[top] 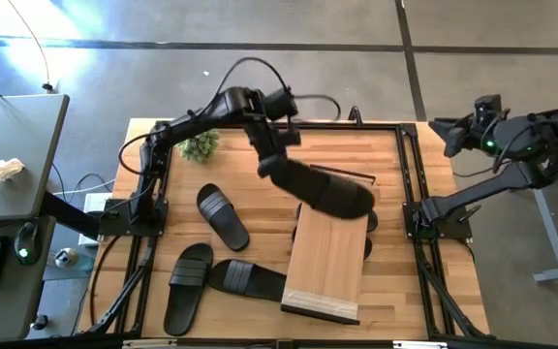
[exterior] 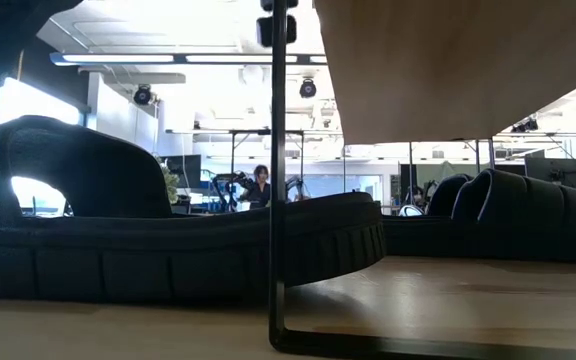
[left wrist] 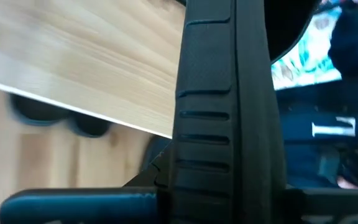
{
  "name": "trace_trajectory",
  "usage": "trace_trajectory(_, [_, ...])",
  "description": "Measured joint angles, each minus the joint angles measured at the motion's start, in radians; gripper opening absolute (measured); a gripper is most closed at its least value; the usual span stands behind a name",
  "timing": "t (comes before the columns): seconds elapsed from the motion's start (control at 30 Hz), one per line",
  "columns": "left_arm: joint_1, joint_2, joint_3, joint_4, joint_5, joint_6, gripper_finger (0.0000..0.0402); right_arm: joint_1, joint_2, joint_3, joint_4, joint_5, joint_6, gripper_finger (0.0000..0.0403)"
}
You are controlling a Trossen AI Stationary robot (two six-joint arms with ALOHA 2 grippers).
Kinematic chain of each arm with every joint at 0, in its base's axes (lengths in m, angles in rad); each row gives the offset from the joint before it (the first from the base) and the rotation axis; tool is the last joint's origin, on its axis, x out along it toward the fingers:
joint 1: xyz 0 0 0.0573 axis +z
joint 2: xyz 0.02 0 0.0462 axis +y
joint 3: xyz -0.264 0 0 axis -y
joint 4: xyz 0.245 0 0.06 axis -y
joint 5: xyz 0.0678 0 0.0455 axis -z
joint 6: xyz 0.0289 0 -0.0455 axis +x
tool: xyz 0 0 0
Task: Pick and place slides into the shelf
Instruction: Put the black slide on the shelf
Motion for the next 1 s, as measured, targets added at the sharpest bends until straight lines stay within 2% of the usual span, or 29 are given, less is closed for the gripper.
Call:
trace_trajectory(0.07, [-0.033,0.000,0.000,-0.001,0.000,-0.010,0.0050,0.001,0.006,-0.003,0.019,-0.095,-0.008,0.0114])
trace_trajectory(0.17, [-0.069,0.000,0.000,-0.005,0.000,-0.016,0.0057,0.011,0.014,-0.075,0.222,-0.367,-0.105,0.0114])
trace_trajectory(0.27, [-0.075,0.000,0.000,-0.001,-0.008,-0.017,0.0053,0.026,0.009,-0.209,0.595,-0.681,-0.222,0.0112])
trace_trajectory(0.37, [-0.071,0.000,0.000,0.001,-0.011,-0.017,0.0048,0.043,0.015,-0.359,1.039,-1.021,-0.297,0.0104])
trace_trajectory(0.47, [-0.058,0.001,0.000,0.004,-0.013,-0.017,0.0048,0.033,0.061,-0.480,1.511,-1.249,-0.409,0.0094])
trace_trajectory(0.5, [-0.059,0.001,0.000,0.005,-0.013,-0.017,0.0049,0.017,0.080,-0.498,1.606,-1.290,-0.451,0.0091])
trace_trajectory(0.57, [-0.058,0.001,0.000,0.011,-0.021,-0.029,0.0055,-0.039,0.111,-0.498,1.641,-1.318,-0.542,0.0085])
trace_trajectory(0.7, [-0.065,0.018,0.000,0.029,-0.025,-0.050,0.0054,-0.241,0.146,-0.402,1.459,-1.232,-0.725,0.0076])
trace_trajectory(0.9, [-0.081,0.043,0.000,0.055,-0.015,-0.096,0.0048,-0.639,0.182,-0.189,1.288,-1.277,-0.926,0.0073])
trace_trajectory(1.0, [-0.097,0.075,0.002,0.096,-0.005,-0.150,0.0057,-0.808,0.181,-0.147,1.185,-1.238,-0.991,0.0073])
